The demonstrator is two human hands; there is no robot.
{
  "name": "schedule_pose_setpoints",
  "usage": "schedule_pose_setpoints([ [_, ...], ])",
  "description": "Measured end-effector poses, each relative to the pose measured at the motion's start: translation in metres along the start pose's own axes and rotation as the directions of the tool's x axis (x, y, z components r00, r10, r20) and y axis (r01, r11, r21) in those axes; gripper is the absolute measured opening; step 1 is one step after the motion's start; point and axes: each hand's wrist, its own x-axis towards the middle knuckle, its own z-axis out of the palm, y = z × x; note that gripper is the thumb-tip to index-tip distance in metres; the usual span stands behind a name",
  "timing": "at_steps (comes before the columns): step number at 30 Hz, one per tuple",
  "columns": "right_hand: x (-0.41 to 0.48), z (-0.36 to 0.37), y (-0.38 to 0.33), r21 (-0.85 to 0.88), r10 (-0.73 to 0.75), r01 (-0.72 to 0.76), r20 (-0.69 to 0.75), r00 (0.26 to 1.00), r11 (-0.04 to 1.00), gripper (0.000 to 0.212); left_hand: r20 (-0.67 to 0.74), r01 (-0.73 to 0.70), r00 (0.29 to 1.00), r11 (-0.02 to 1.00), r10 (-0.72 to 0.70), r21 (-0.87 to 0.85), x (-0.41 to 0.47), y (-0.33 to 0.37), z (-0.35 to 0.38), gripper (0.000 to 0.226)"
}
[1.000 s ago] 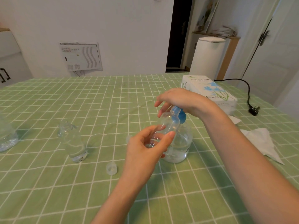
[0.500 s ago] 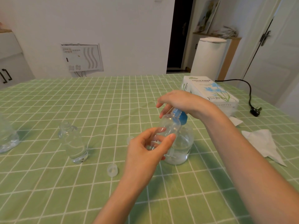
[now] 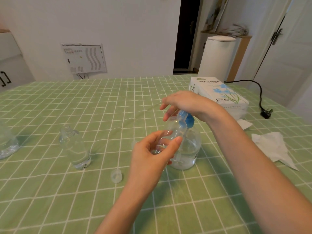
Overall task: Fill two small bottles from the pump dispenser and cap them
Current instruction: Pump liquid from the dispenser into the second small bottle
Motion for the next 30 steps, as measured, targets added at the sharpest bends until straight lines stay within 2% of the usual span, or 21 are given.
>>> schedule_pose_setpoints([
  [3, 0.0, 0.002, 0.004, -0.018, -0.003, 0.003, 0.005, 1.0, 1.0, 0.031, 0.005, 0.006, 1.0, 1.0, -0.006, 0.014, -0.001, -0.001, -0.001, 0.012],
  [12, 0.004, -0.006, -0.006, -0.154, 0.028, -0.029, -0.008, 1.0, 0.988, 0.037, 0.006, 0.003, 1.0, 1.0, -0.003, -0.007, 0.0, 0.002, 0.001, 0.021],
  [16, 0.002, -0.003, -0.005, -0.106, 0.054, -0.054, -0.004, 0.999, 0.993, 0.035, 0.01, 0.004, 1.0, 1.0, -0.004, -0.004, 0.0, 0.003, 0.001, 0.023],
  [22, 0.001, -0.002, -0.003, -0.038, -0.006, 0.005, -0.022, 1.0, 0.999, 0.033, 0.005, 0.005, 1.0, 1.0, -0.005, -0.007, -0.001, 0.002, 0.002, 0.033],
  [26, 0.002, 0.002, 0.002, -0.041, -0.001, 0.0, -0.009, 1.0, 0.999, 0.03, -0.002, 0.02, 1.0, 1.0, -0.02, -0.002, -0.001, 0.0, 0.0, 0.017],
  [30, 0.001, 0.005, 0.004, -0.057, -0.005, 0.004, -0.018, 1.0, 0.998, 0.032, -0.009, 0.024, 1.0, 1.0, -0.024, 0.01, -0.001, -0.002, -0.001, 0.017],
])
